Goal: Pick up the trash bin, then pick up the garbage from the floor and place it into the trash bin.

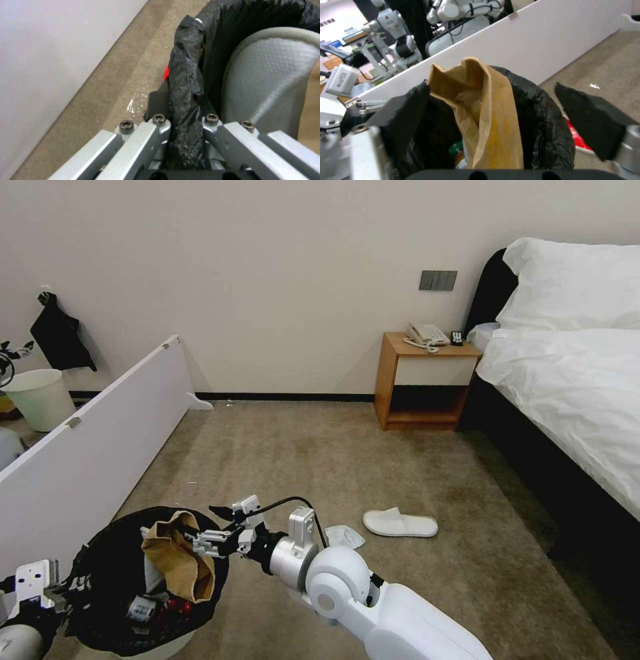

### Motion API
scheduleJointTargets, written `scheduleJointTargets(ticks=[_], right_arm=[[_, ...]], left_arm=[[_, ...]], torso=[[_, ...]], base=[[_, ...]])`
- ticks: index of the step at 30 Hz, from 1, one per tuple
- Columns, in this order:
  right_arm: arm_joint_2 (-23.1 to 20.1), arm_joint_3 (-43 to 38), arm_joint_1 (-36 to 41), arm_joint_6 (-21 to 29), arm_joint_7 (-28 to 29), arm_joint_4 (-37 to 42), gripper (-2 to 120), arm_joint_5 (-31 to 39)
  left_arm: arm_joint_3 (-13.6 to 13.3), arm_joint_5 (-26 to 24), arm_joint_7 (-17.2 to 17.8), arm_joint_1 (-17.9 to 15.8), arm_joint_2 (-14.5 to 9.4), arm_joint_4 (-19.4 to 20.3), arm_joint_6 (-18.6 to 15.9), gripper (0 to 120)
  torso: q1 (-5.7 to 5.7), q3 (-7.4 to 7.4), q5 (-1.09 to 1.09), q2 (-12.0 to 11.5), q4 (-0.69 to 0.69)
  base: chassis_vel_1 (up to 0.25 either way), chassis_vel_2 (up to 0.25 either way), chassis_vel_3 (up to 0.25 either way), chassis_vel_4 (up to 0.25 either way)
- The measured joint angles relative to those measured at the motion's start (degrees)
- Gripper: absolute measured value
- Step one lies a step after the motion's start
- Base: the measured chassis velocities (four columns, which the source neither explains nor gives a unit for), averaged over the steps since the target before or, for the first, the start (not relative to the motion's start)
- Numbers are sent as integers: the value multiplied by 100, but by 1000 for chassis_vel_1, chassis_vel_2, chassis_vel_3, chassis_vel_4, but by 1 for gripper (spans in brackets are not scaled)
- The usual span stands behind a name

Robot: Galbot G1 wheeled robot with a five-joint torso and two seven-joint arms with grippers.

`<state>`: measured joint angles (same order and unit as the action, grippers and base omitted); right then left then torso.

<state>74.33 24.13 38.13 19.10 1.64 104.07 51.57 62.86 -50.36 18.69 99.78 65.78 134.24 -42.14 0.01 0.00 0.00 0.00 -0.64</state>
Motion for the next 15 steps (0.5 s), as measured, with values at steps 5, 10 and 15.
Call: scheduleJointTargets(ticks=[5, 10, 15], right_arm=[[31, 12, -31, -7, 3, -21, 100, -20], [95, 14, -90, -43, 9, -54, 100, -40], [146, -120, -164, -322, 11, -29, 100, -143]], left_arm=[[-24, -97, 41, 28, 6, 27, 0, 4], [-44, -229, 71, 91, 21, 48, 0, 4], [-24, -287, 84, 96, 25, 42, 0, 4]], torso=[[0, 0, 0, 0, 0], [0, 0, 0, 0, 0], [0, 0, 0, 0, 1]], base=[[0, 0, 0, 0], [0, 0, 0, 0], [0, 0, 0, 0]])
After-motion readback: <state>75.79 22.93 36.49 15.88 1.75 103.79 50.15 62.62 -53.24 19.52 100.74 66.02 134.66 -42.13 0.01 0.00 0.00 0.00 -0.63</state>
